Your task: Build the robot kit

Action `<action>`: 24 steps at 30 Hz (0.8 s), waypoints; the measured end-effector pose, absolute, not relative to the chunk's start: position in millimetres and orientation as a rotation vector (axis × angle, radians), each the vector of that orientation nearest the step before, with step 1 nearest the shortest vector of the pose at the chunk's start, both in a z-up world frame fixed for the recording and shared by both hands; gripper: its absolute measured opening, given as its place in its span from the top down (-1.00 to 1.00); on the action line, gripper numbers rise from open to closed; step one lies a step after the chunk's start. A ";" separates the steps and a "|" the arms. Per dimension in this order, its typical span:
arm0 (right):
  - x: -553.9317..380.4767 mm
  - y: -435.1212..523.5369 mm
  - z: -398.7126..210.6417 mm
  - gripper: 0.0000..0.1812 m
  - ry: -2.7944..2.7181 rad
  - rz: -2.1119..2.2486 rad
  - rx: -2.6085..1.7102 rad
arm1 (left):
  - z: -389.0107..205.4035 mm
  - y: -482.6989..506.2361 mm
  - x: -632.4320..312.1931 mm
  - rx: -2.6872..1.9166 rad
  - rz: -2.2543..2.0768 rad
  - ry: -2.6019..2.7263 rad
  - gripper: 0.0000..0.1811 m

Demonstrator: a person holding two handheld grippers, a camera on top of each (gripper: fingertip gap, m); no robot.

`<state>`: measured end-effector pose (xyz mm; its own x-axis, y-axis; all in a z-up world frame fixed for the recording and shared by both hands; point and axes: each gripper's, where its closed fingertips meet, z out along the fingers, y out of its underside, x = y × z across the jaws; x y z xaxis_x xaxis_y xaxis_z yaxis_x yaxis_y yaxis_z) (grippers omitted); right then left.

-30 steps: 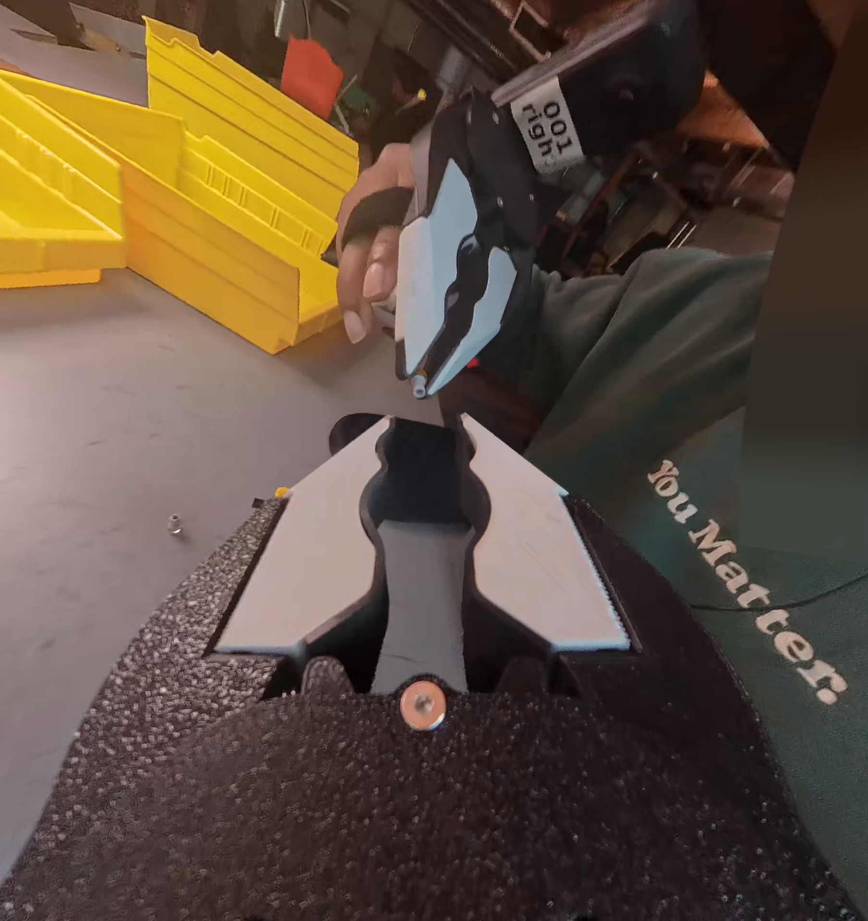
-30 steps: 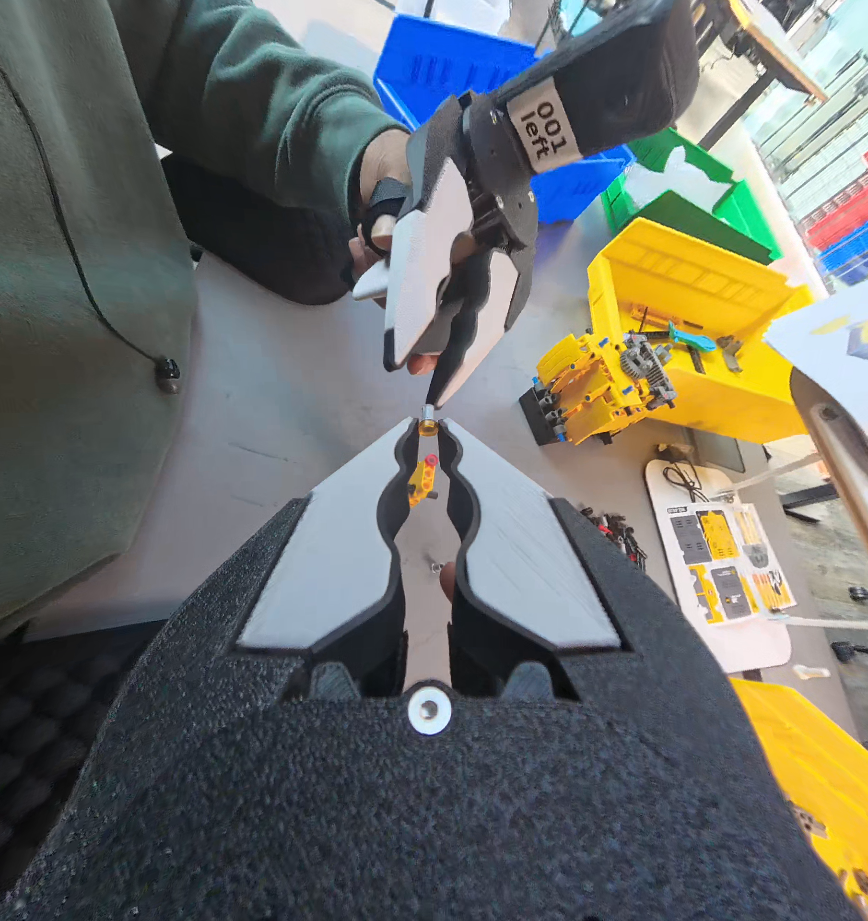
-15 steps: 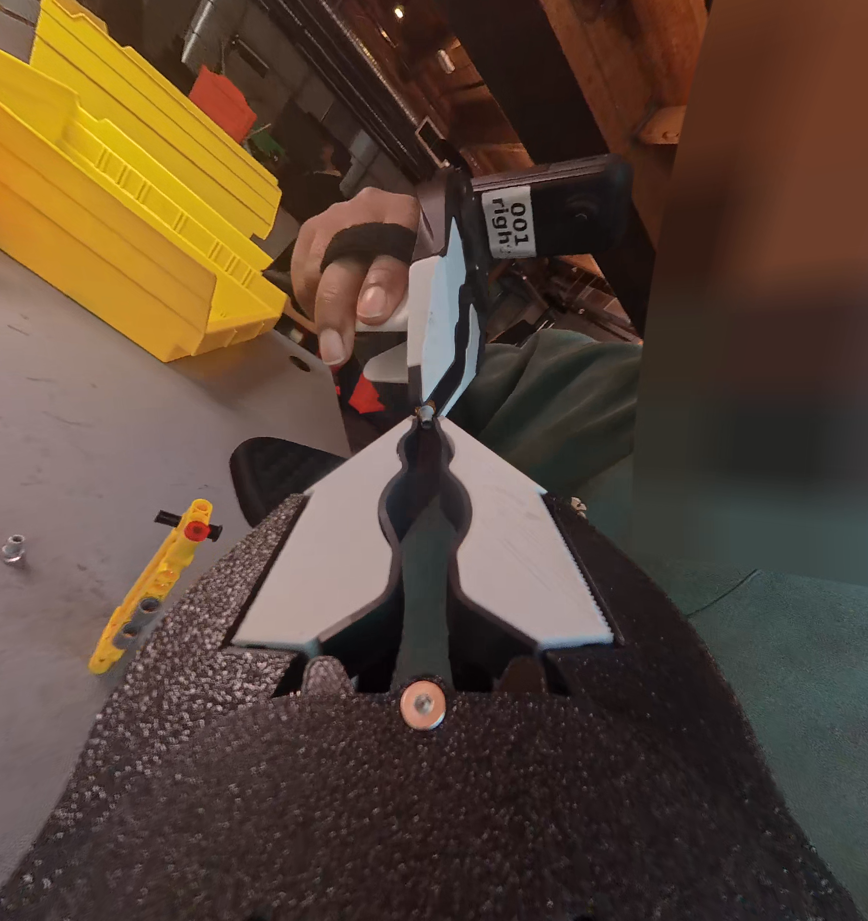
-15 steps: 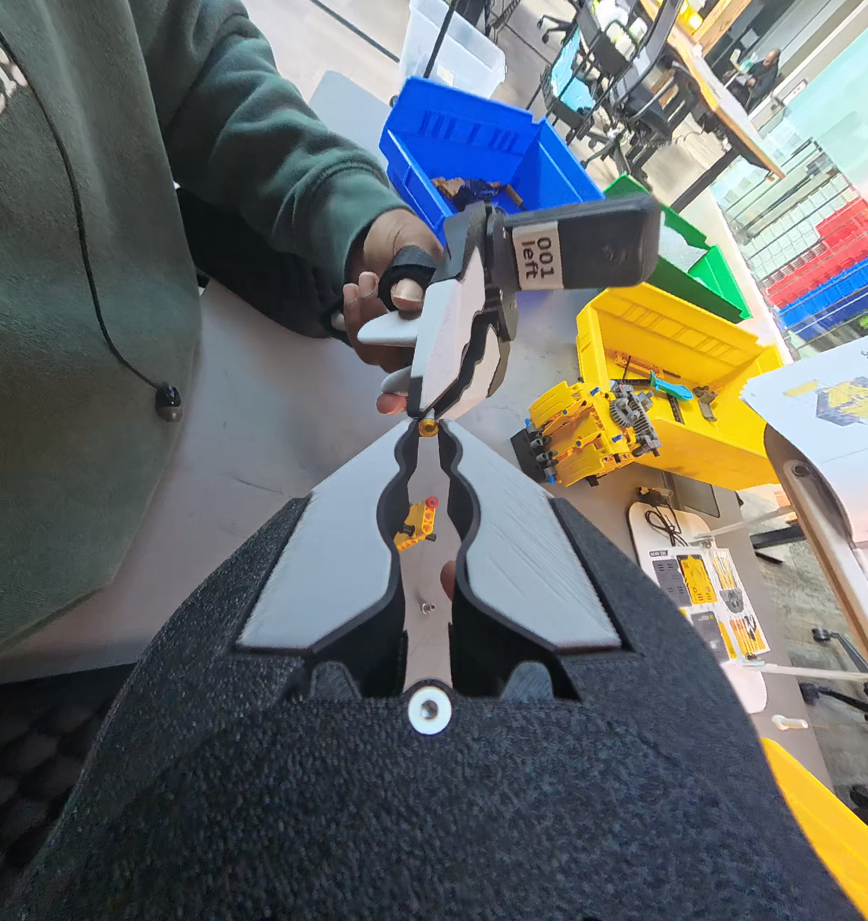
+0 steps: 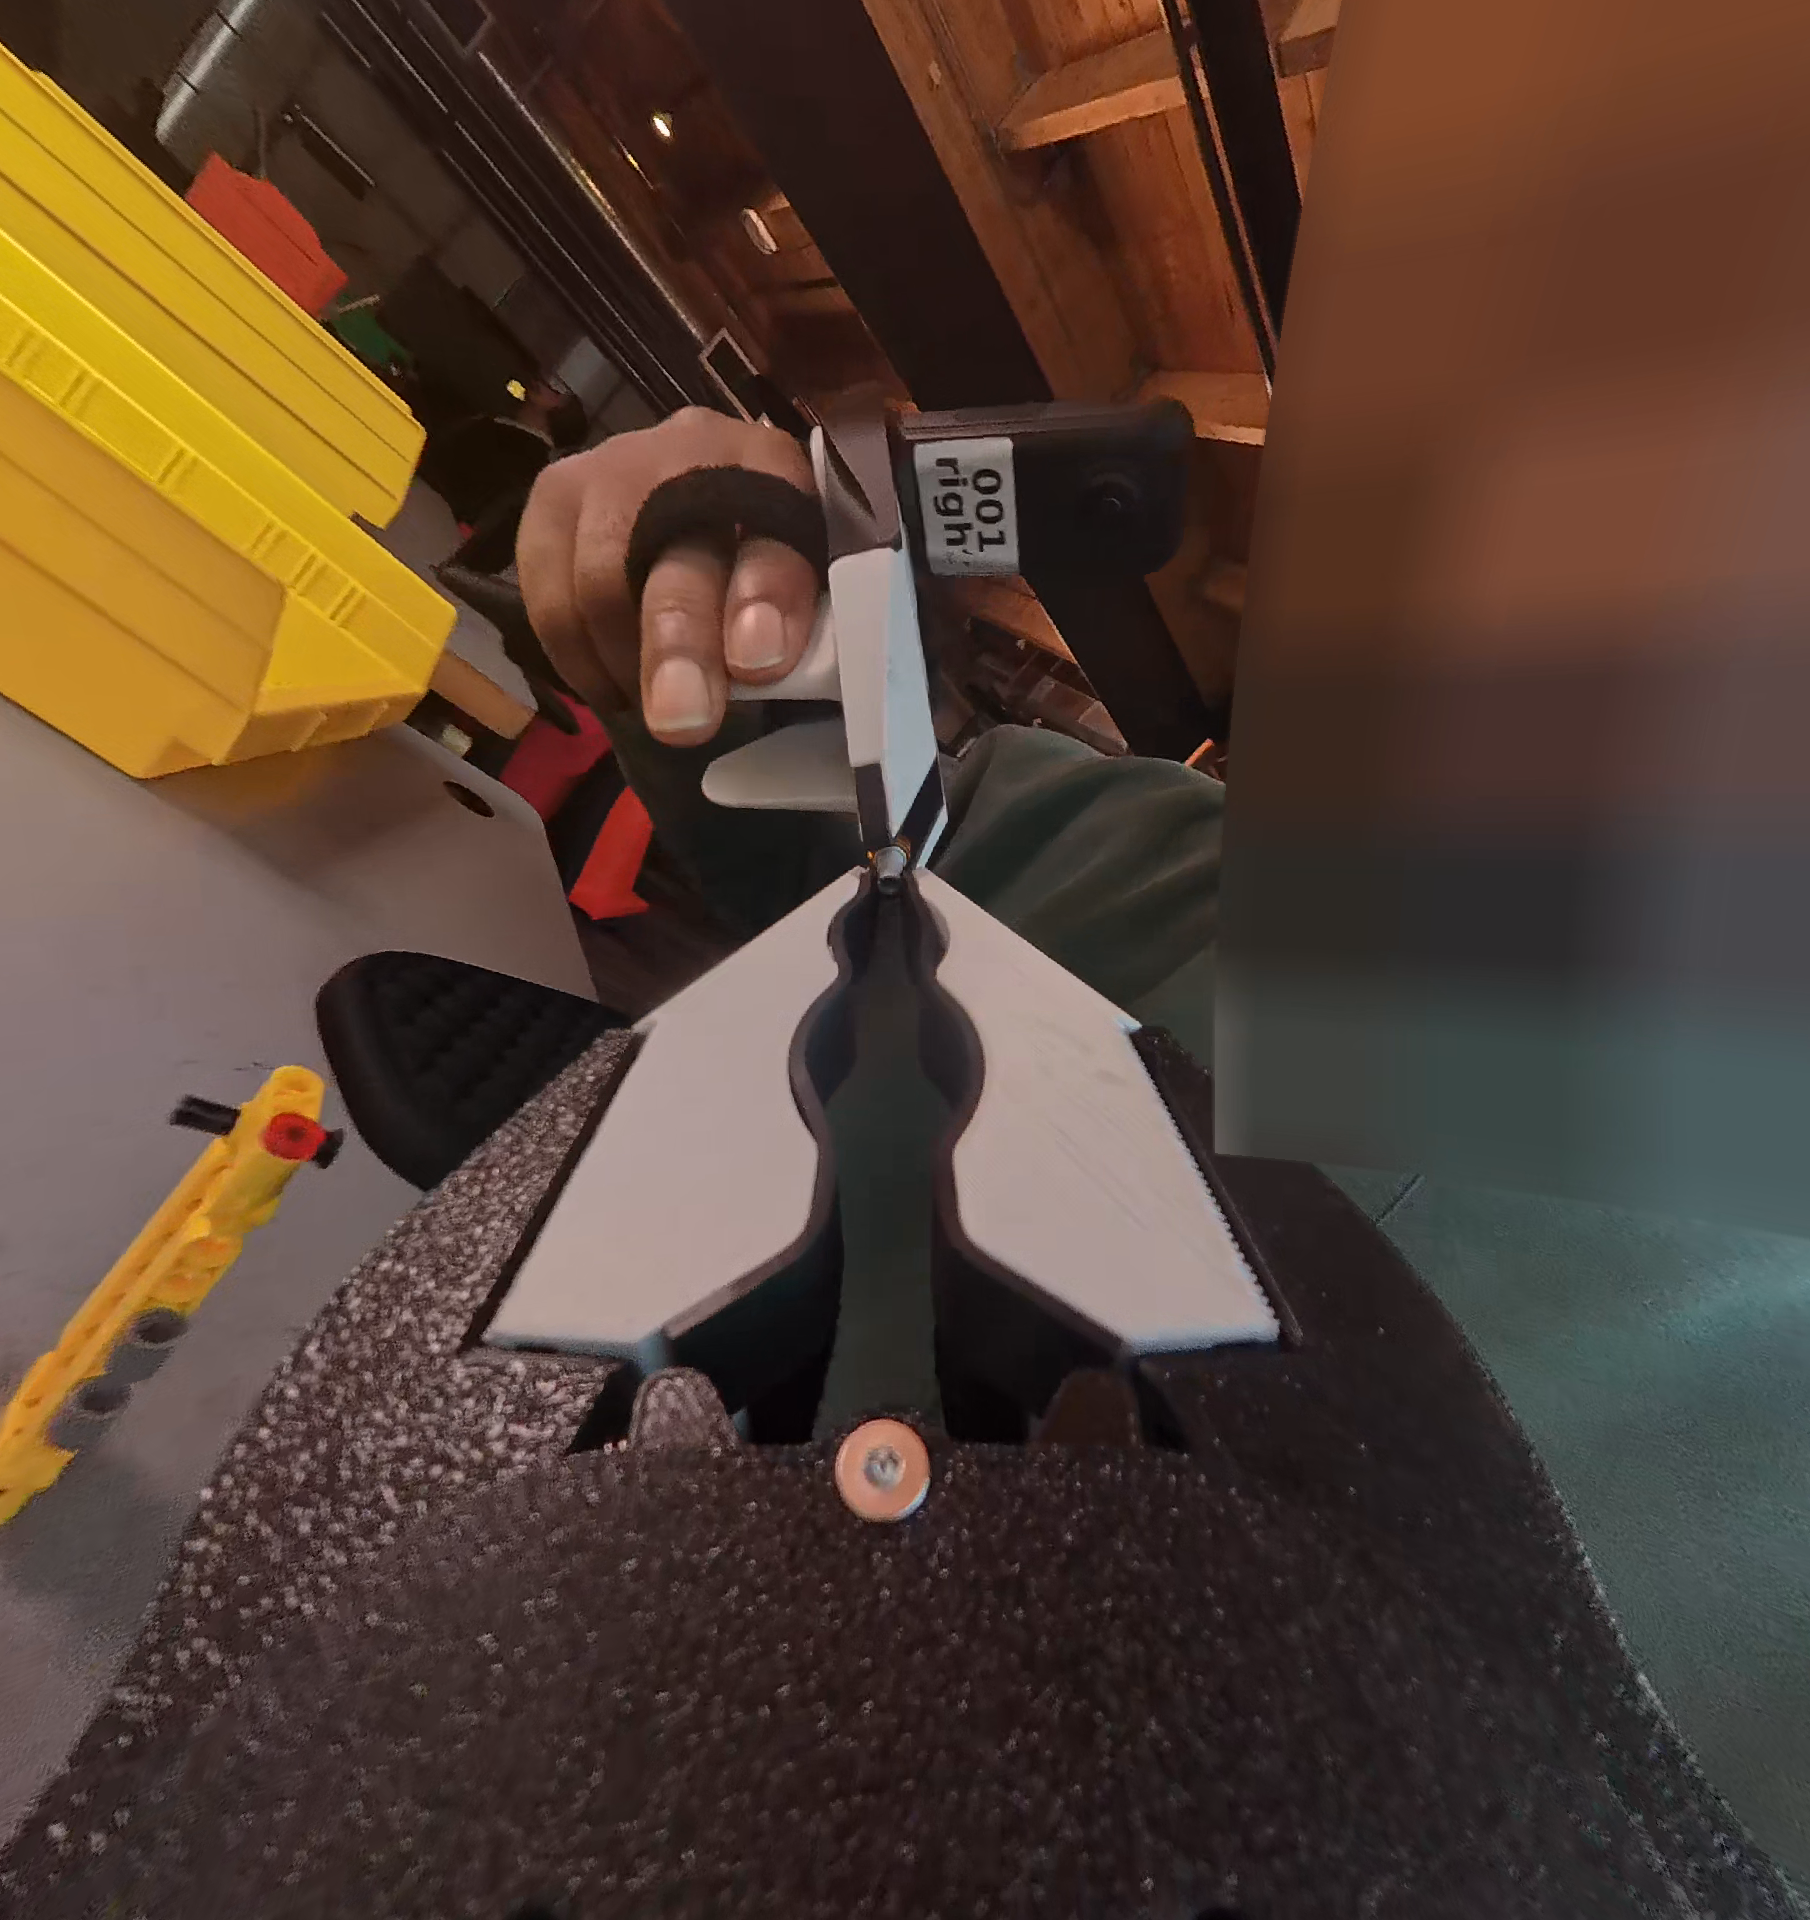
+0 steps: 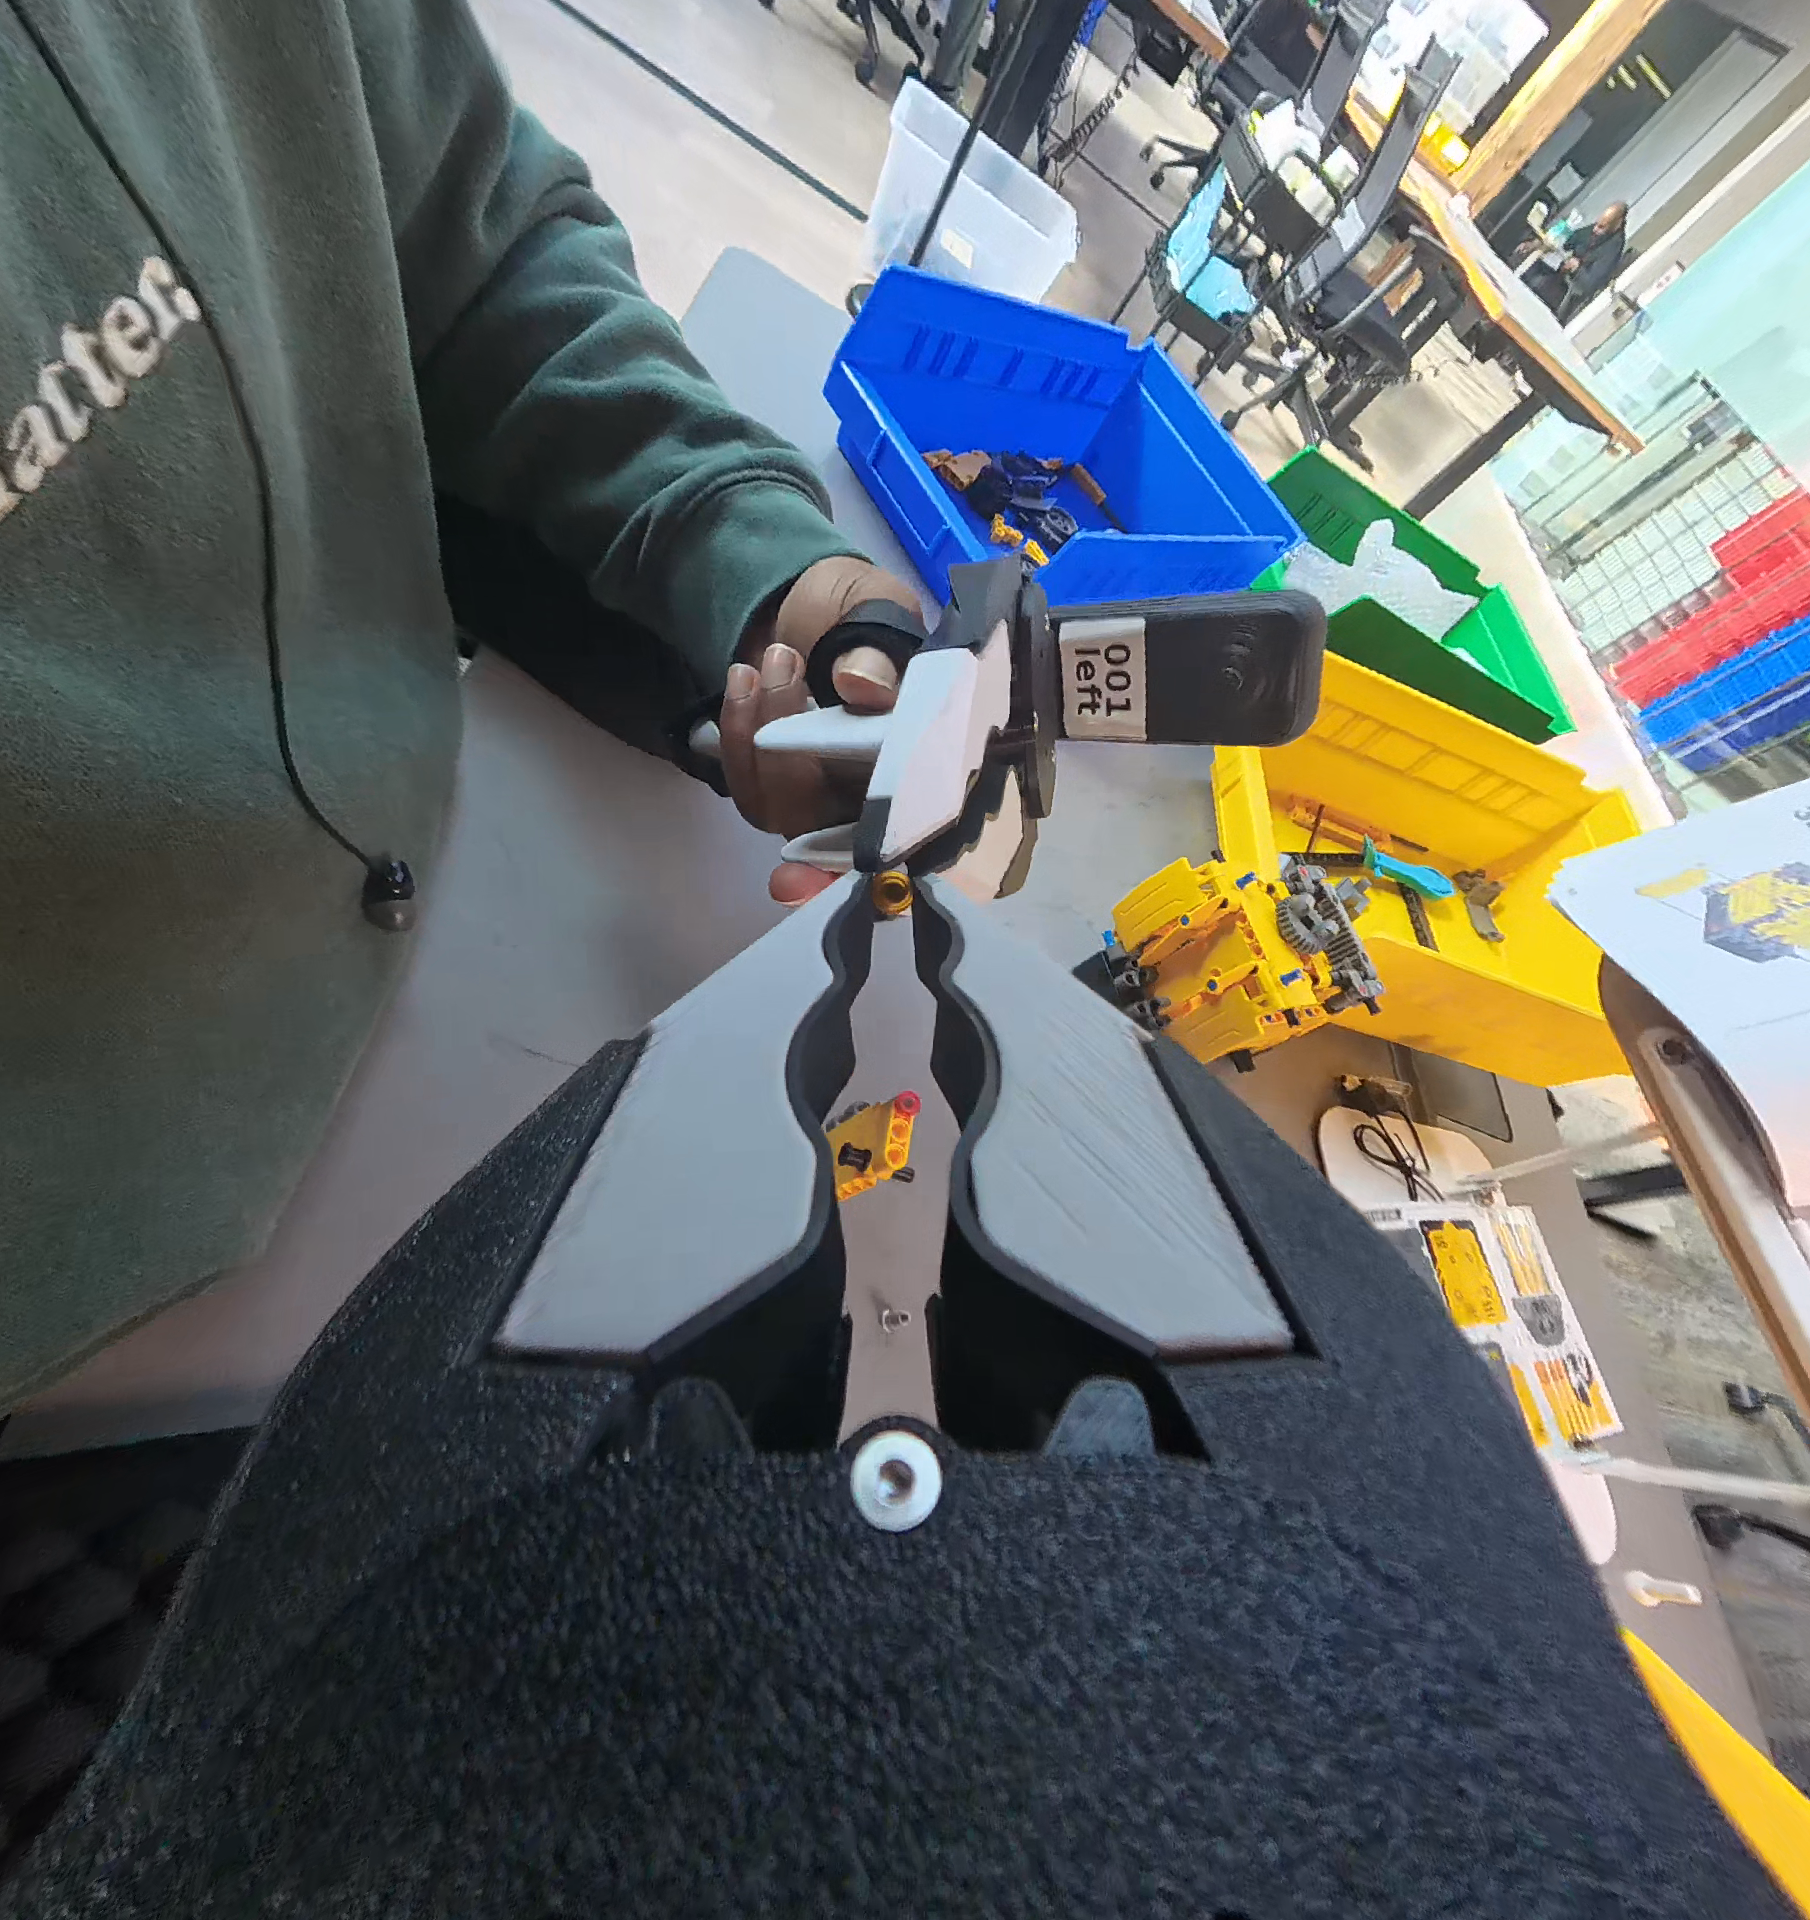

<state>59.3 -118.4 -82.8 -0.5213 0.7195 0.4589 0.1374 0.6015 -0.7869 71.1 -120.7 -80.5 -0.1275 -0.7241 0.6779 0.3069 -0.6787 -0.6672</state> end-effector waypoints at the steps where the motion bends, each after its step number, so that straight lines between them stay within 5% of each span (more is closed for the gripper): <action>1: 55.8 -113.2 -86.0 0.93 -2.019 0.872 -0.725 | -83.8 -115.5 66.6 -1.467 -1.809 0.488 0.95; 9: 45.2 -67.4 -136.2 0.93 -2.361 0.670 -1.116 | -172.5 -72.1 25.2 -1.811 -0.860 0.724 0.63; 24: 46.6 -67.0 -177.7 0.93 -2.687 0.372 -1.349 | -197.7 -66.5 56.8 -1.801 -0.708 0.872 0.92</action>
